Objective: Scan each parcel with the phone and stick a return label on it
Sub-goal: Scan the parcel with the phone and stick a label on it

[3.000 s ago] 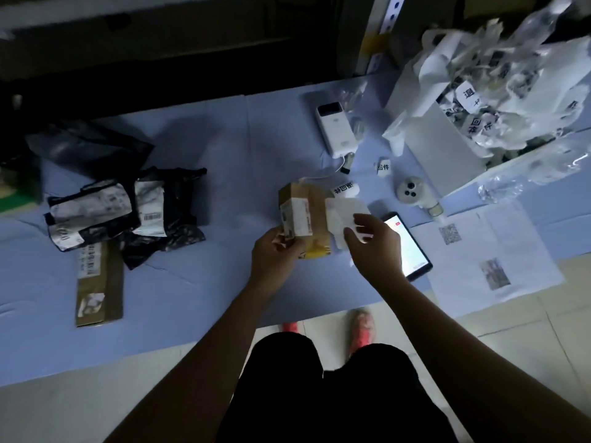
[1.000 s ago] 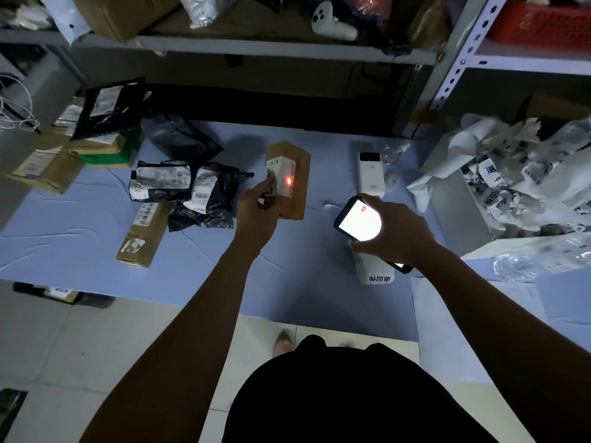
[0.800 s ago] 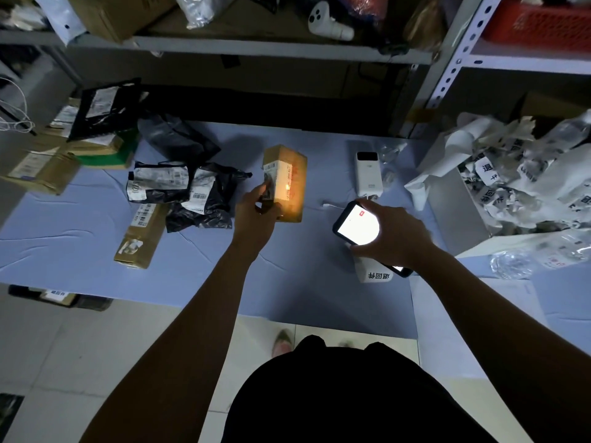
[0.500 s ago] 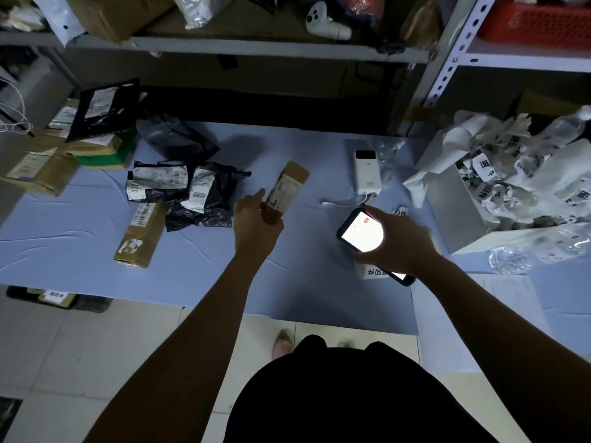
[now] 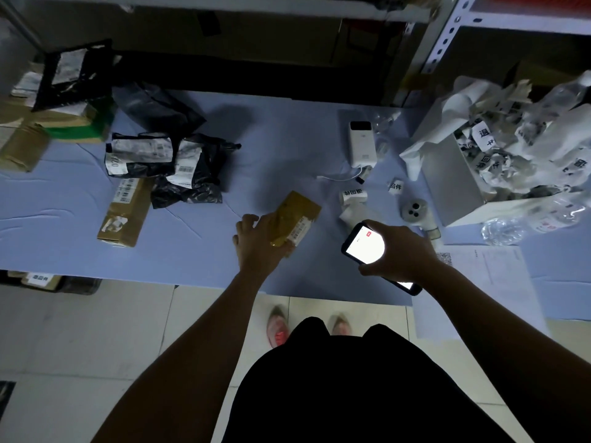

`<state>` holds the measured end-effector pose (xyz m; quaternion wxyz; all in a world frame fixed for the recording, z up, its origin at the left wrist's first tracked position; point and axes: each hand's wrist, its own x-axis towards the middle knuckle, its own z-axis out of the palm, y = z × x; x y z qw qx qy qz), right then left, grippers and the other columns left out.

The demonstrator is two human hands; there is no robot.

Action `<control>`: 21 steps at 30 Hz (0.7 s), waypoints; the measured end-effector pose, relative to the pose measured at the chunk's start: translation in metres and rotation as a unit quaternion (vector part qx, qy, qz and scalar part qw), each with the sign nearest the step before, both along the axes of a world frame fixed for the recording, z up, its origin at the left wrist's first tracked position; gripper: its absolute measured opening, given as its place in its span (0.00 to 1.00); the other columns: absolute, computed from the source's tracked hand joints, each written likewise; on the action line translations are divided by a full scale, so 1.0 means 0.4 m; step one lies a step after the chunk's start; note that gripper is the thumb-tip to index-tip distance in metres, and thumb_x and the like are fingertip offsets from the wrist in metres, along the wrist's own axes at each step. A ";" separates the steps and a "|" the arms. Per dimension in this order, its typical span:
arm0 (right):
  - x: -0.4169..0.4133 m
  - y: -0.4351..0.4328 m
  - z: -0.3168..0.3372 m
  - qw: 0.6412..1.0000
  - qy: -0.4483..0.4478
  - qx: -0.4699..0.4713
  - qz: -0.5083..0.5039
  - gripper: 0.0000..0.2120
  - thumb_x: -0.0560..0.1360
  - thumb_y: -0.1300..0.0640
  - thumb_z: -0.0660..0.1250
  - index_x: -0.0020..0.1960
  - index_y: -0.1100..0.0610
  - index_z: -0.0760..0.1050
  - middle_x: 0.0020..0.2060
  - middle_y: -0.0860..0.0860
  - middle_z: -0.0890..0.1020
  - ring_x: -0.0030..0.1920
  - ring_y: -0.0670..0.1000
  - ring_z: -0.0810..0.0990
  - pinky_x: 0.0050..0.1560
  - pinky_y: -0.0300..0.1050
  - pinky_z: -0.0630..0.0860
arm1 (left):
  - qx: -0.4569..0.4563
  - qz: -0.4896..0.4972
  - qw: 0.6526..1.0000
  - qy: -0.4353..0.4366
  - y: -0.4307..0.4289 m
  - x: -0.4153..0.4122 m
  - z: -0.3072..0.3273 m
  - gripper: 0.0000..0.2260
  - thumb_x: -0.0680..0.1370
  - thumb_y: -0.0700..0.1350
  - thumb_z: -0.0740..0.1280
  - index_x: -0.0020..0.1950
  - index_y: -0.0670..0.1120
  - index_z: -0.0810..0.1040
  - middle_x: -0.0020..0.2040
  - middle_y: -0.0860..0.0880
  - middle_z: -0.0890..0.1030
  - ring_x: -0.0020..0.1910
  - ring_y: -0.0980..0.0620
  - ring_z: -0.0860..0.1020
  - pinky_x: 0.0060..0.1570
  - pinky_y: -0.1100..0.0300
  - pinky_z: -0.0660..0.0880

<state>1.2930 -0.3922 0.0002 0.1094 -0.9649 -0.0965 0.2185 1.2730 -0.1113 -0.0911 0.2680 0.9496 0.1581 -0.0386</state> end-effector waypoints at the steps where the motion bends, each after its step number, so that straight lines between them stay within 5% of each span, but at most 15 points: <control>1: -0.003 -0.001 -0.003 1.000 0.000 -0.003 -0.002 0.44 0.62 0.35 0.77 0.74 0.40 0.63 0.56 0.47 0.82 0.53 0.51 0.80 0.46 0.45 0.78 | -0.005 -0.007 1.000 0.017 0.003 0.002 -0.001 0.36 0.65 0.60 0.78 0.69 0.52 0.74 0.66 0.45 0.73 0.64 0.41 0.71 0.62 0.44 0.72; 6: -0.016 -0.005 -0.013 1.000 0.006 -0.016 -0.006 0.44 0.63 0.36 0.76 0.74 0.39 0.63 0.55 0.48 0.82 0.53 0.52 0.80 0.44 0.45 0.75 | -0.037 -0.061 0.995 0.066 0.001 0.013 0.009 0.41 0.63 0.62 0.79 0.73 0.55 0.68 0.59 0.49 0.78 0.58 0.46 0.78 0.58 0.46 0.75; 11: -0.026 -0.008 -0.010 1.000 0.009 -0.023 -0.007 0.43 0.63 0.36 0.77 0.74 0.39 0.64 0.54 0.48 0.82 0.52 0.53 0.80 0.41 0.43 0.72 | -0.005 -0.001 0.999 -0.043 0.004 0.006 0.012 0.44 0.63 0.51 0.81 0.75 0.46 0.67 0.61 0.44 0.77 0.61 0.42 0.75 0.56 0.48 0.73; 21: -0.005 0.016 -0.004 1.000 0.008 -0.010 0.003 0.45 0.62 0.35 0.76 0.75 0.39 0.63 0.55 0.46 0.82 0.52 0.52 0.80 0.47 0.46 0.78 | 0.067 0.027 0.990 -0.119 0.038 0.034 0.041 0.39 0.60 0.47 0.82 0.69 0.43 0.73 0.60 0.44 0.78 0.58 0.41 0.74 0.51 0.48 0.75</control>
